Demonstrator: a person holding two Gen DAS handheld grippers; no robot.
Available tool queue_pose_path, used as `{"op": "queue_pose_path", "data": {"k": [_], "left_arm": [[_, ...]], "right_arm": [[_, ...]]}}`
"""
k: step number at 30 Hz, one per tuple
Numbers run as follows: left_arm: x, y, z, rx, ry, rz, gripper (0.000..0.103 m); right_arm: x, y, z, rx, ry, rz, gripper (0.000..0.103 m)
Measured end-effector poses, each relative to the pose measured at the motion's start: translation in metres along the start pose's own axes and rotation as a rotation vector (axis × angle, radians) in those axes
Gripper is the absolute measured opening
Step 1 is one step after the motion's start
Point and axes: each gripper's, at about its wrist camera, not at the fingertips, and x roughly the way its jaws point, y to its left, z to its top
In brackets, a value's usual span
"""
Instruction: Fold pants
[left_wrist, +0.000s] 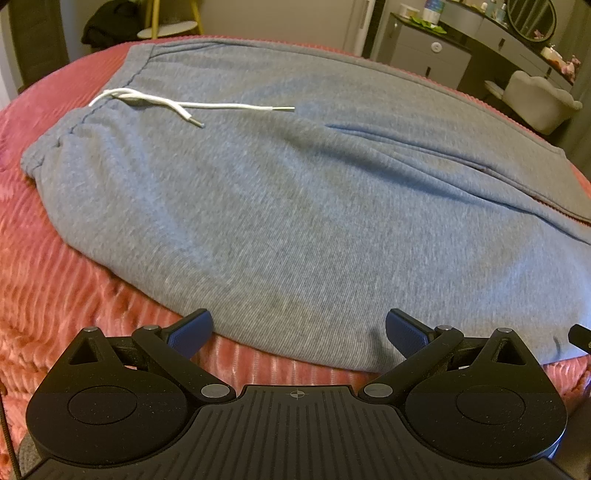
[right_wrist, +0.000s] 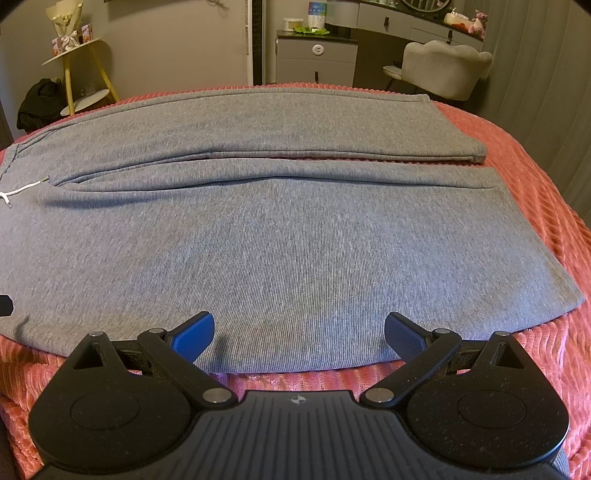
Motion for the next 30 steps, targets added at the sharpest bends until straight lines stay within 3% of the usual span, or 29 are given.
{"op": "queue_pose_path", "data": {"k": [30], "left_arm": [[0.0008,0.0013,-0.0015,-0.009,0.005,-0.006,0.103]], "right_arm": [[0.0013,0.0003,0.0004,0.004,-0.001,0.006,0.099]]}}
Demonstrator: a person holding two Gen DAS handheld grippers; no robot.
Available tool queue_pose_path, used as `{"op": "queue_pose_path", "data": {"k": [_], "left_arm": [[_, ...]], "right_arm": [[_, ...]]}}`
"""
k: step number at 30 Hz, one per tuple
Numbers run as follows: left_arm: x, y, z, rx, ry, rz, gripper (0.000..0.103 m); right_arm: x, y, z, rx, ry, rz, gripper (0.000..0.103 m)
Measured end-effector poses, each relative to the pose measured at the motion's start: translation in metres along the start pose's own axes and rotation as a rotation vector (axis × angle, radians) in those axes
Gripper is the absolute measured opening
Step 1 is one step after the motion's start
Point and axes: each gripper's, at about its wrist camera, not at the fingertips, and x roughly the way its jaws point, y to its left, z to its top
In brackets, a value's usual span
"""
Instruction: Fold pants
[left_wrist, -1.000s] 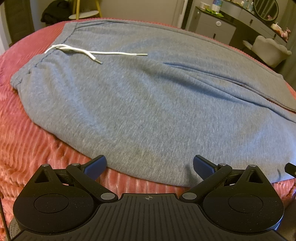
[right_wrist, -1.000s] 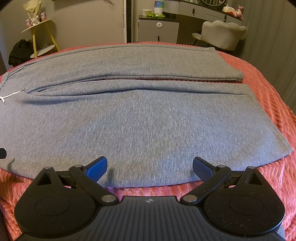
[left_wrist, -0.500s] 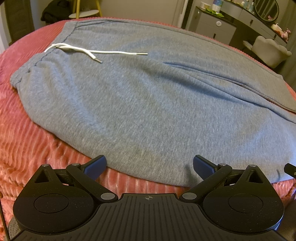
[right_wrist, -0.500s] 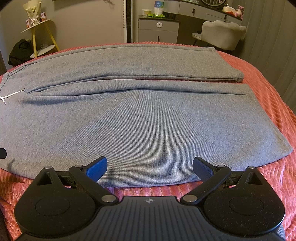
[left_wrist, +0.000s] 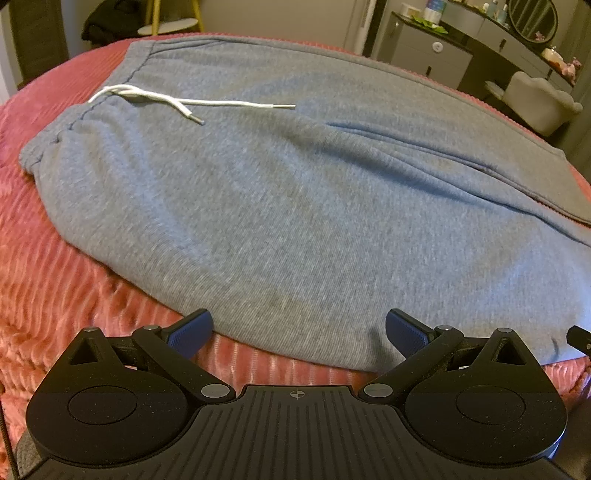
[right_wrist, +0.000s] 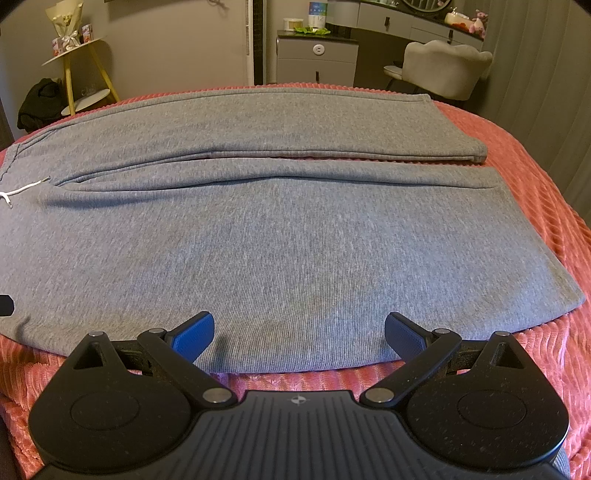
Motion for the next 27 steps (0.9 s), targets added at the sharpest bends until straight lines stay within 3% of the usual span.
{"op": "queue_pose_path", "data": {"k": [18,25,27], "left_arm": [[0.0,-0.001,0.002,0.014,0.003,-0.001,0.103],[-0.006,-0.004,0.007,0.016,-0.031,0.015,0.103],[-0.006,-0.005,0.014,0.011,-0.042,0.014,0.103]], "right_arm": [[0.002,0.004,0.003,-0.009,0.026,0.011,0.099],[0.015,-0.01,0.017,0.086,0.04,0.106,0.099],[0.026,-0.015,0.027,0.108,0.034,0.085,0.099]]}}
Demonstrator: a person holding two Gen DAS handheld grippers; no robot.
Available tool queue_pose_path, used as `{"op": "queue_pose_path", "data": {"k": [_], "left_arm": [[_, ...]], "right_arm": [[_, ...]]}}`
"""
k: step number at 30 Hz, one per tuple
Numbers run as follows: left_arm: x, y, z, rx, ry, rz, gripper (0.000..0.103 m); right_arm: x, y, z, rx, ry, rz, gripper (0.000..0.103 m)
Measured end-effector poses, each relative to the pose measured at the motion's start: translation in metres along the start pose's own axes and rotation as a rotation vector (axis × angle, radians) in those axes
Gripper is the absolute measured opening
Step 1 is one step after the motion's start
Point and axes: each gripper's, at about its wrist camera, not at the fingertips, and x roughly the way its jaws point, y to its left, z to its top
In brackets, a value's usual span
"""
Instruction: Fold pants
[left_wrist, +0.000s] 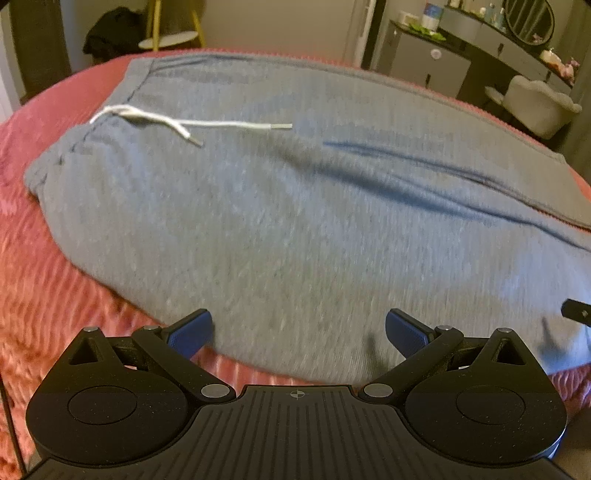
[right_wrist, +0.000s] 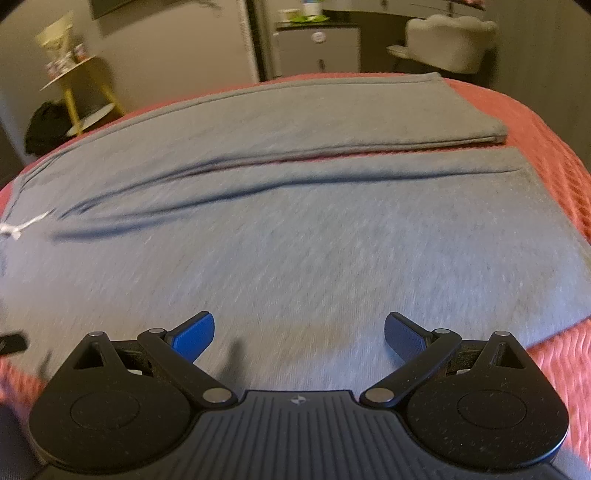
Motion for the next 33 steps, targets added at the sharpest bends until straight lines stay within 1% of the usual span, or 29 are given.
{"op": "queue_pose_path", "data": {"k": [2,3,4,6,9,10,12,13,14,15,16,17,18,20,22,24,26,28,30,31,33], "left_arm": [[0.004,0.0,0.011,-0.023,-0.007,0.006,0.103],[0.006,-0.001,0.016,-0.031,-0.01,0.01,0.103],[0.009,-0.002,0.024,-0.041,-0.016,0.015,0.103],[0.015,-0.003,0.041,-0.063,-0.043,0.037,0.103],[0.028,-0.005,0.068,-0.11,-0.107,0.082,0.103],[0.032,-0.005,0.076,-0.124,-0.128,0.101,0.103],[0.045,-0.004,0.091,-0.122,-0.169,0.142,0.103],[0.052,-0.003,0.097,-0.109,-0.182,0.171,0.103],[0.064,0.0,0.102,-0.089,-0.196,0.221,0.103],[0.071,0.003,0.103,-0.082,-0.202,0.254,0.103],[0.084,0.01,0.102,-0.08,-0.199,0.302,0.103],[0.092,0.017,0.099,-0.094,-0.185,0.302,0.103],[0.097,0.024,0.095,-0.116,-0.176,0.273,0.103],[0.097,0.042,0.092,-0.219,-0.193,0.17,0.103],[0.097,0.052,0.09,-0.272,-0.225,0.132,0.103],[0.101,0.056,0.085,-0.272,-0.237,0.123,0.103],[0.109,0.055,0.08,-0.261,-0.257,0.121,0.103],[0.113,0.049,0.078,-0.24,-0.267,0.127,0.103],[0.115,0.048,0.075,-0.225,-0.29,0.131,0.103],[0.115,0.048,0.074,-0.225,-0.306,0.133,0.103],[0.116,0.047,0.072,-0.23,-0.329,0.142,0.103]], "right_arm": [[0.013,-0.004,0.01,0.008,-0.005,-0.048,0.099],[0.021,-0.005,0.013,0.011,0.006,-0.066,0.099],[0.033,-0.009,0.016,0.024,0.036,-0.081,0.099],[0.05,-0.016,0.018,0.081,0.101,-0.079,0.099],[0.057,-0.023,0.02,0.119,0.122,-0.065,0.099],[0.06,-0.024,0.021,0.118,0.133,-0.062,0.099],[0.064,-0.023,0.025,0.089,0.169,-0.063,0.099],[0.068,-0.022,0.031,0.055,0.212,-0.061,0.099],[0.071,-0.022,0.039,0.037,0.259,-0.053,0.099],[0.073,-0.025,0.05,0.043,0.296,-0.04,0.099],[0.074,-0.032,0.068,0.084,0.284,-0.008,0.099],[0.073,-0.04,0.084,0.122,0.246,0.025,0.099],[0.076,-0.048,0.105,0.165,0.21,0.055,0.099],[0.091,-0.061,0.151,0.252,0.158,0.056,0.097],[0.118,-0.072,0.203,0.334,0.102,0.06,0.088],[0.147,-0.081,0.246,0.42,0.077,0.034,0.072],[0.184,-0.088,0.289,0.506,0.064,-0.002,0.062],[0.215,-0.094,0.323,0.585,0.047,-0.073,0.062],[0.242,-0.1,0.341,0.644,0.045,-0.144,0.062],[0.25,-0.104,0.341,0.679,0.036,-0.182,0.062],[0.265,-0.111,0.344,0.728,0.018,-0.209,0.063]]}}
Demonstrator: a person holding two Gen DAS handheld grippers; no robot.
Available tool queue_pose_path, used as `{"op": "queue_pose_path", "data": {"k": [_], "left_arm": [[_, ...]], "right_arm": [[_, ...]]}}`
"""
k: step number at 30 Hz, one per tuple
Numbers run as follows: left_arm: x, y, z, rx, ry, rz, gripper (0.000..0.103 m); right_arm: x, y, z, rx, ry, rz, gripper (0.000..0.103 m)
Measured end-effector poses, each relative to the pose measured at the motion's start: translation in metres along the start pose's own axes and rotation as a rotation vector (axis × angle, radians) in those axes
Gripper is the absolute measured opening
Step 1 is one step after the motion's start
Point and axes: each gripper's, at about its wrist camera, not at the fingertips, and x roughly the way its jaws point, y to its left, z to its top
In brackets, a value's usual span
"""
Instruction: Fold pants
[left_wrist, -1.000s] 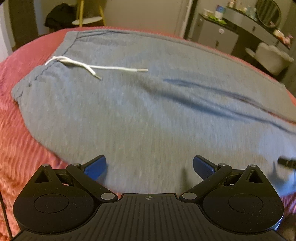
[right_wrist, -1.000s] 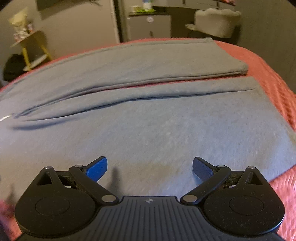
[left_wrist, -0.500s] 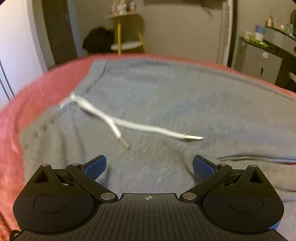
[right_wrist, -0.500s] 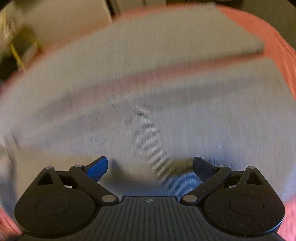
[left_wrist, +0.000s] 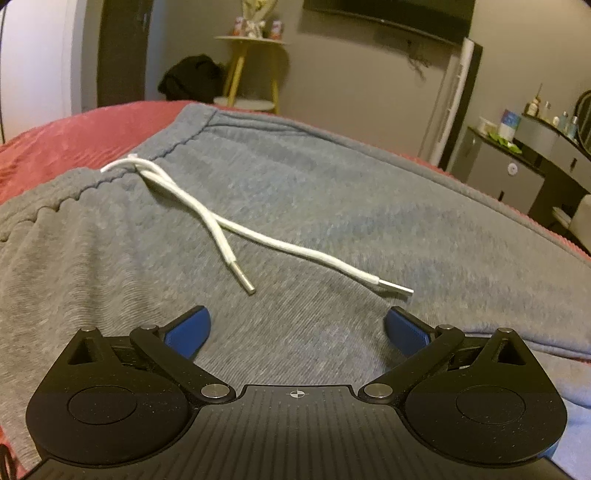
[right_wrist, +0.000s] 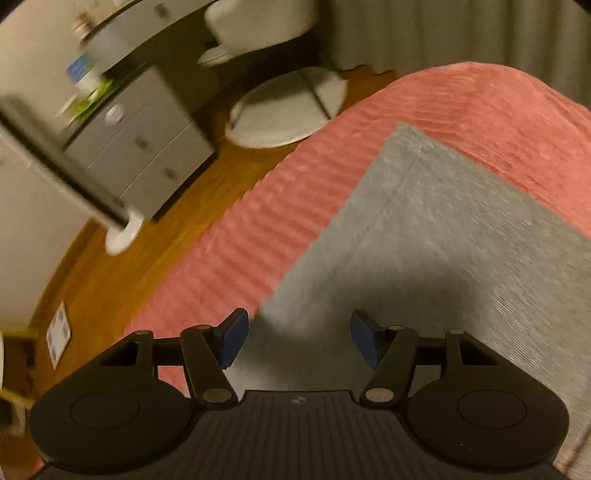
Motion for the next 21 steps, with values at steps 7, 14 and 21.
{"op": "queue_pose_path", "data": {"k": [7,14,21], "left_arm": [[0.002,-0.001,-0.002,-0.012,-0.041,0.002,0.103],[0.0,0.006,0.003,-0.038,-0.027,-0.023,0.103],[-0.007,0.004,0.011,-0.046,0.018,-0.027,0.103]], "right_arm": [[0.012,-0.002,0.007,-0.077,-0.033,-0.082,0.017],[-0.084,-0.098,-0.035,-0.008,-0.142,0.233,0.005],[-0.155,-0.238,-0.153,0.117,-0.184,0.251,0.005]]}}
